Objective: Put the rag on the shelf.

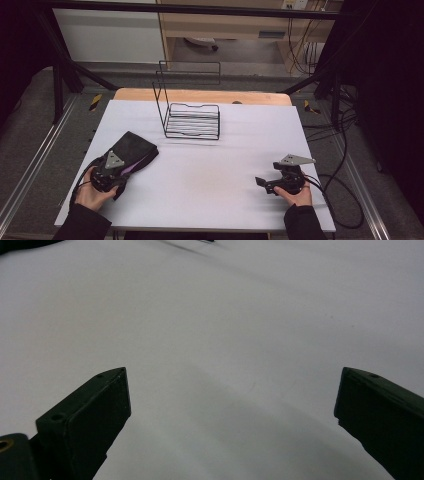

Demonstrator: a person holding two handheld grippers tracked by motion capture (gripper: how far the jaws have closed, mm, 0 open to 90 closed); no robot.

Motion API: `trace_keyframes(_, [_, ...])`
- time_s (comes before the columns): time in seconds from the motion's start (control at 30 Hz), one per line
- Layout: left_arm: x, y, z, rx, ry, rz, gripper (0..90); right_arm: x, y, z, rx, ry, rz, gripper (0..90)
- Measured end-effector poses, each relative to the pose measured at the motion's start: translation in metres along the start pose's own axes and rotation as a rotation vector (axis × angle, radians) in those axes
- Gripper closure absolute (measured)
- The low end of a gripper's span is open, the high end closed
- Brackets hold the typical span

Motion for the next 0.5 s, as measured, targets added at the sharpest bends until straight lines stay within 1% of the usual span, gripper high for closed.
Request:
trace_keyframes(0.03, [0.001,0.000,0.000,0.003,0.012,0.011,69.2,0.000,0.000,0.000,-0.001,0.000,0.003,2.2])
trace_keyframes(0.1, [0.002,-0.001,0.001,0.009,0.022,0.024,70.4,-0.001,0.000,-0.001,0.003,-0.001,0.005,2.3])
trace_keyframes(0.23, [0.003,-0.004,0.004,0.014,0.029,0.030,72.2,-0.001,0.000,-0.001,0.005,-0.003,0.006,2.4])
trace_keyframes(0.43, [0.007,-0.008,0.011,-0.018,0.064,0.087,73.5,-0.001,0.000,-0.001,0.006,-0.004,0.005,2.6])
trace_keyframes(0.5, [0.008,-0.009,0.014,-0.027,0.075,0.096,73.9,-0.001,0.000,-0.001,0.008,-0.005,0.005,2.7])
Point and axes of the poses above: each handheld gripper's, and its own axes: z roughly backward along the jaws, y roughly out of its underside, x roughly to its left, the point moved 7 cm from there along -z, roughly forward along the jaws, and after that the axes turned 9 degrees about -y, right-handed, at the moved point
